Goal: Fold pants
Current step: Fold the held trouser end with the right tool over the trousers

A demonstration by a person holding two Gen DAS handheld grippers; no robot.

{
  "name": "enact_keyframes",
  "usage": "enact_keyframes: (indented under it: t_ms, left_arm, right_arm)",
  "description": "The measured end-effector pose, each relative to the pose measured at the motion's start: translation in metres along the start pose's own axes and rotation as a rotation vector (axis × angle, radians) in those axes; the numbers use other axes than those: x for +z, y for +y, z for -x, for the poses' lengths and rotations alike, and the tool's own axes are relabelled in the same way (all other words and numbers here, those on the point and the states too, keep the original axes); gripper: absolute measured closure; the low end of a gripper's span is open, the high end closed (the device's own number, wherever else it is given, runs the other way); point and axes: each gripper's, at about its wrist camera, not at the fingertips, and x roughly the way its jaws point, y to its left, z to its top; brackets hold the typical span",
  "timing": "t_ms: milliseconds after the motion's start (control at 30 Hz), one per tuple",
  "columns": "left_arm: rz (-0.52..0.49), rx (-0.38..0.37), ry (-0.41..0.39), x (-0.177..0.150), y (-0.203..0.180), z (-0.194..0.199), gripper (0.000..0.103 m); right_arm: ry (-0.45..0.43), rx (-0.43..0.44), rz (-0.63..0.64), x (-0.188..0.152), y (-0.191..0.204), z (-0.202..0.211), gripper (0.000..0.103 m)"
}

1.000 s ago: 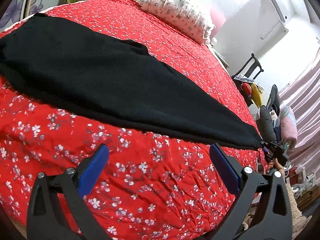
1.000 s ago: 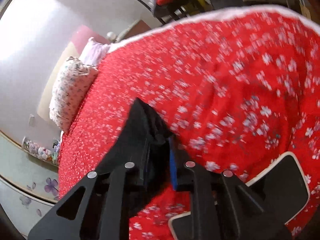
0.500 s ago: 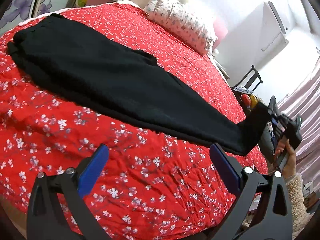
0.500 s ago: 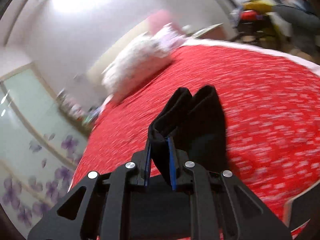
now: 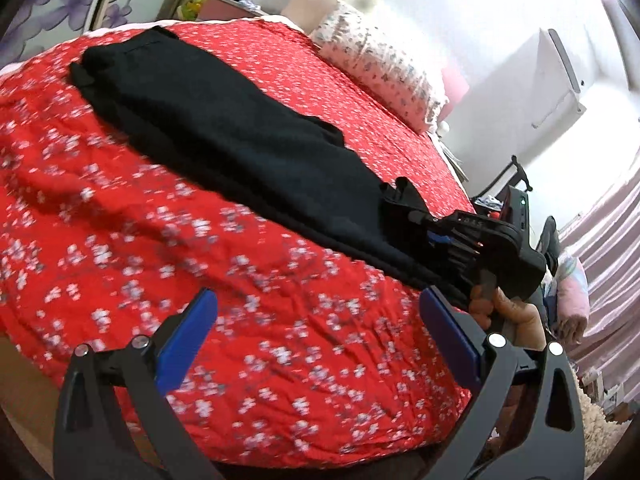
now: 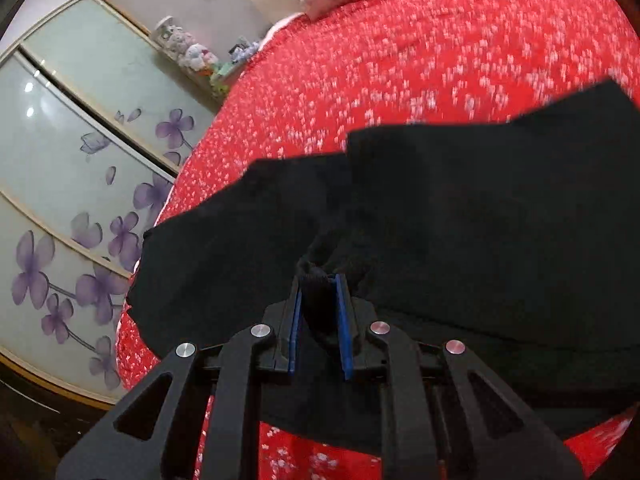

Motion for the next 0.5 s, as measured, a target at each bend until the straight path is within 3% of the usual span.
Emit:
enact_keyframes:
  t_ms: [167,200,300,500]
  left_arm:
    - [0.041,0.0,-0.01,0.001,0.015,0.004,0.002]
    - [0.043,0.0,-0.011,0.002,0.016,0.003,0.002]
    - [0.037,0.004,-0.007,0.0,0.018,0.003,0.002]
    - [0.034,0.026,-0.015,-0.002,0.024,0.008,0.002]
  right_arm:
    - [-0.079,0.115,0.004,0.011,0.027,0.017,0.087]
    - [-0.074,0.109,0.034,0.007,0.038,0.012,0.087]
    - [0.068,0.012,0.087,-0.008,0.047,-0.025,0.087]
    - [0.025,0.07,0.017,-0.01,0.044,-0.02,0.087]
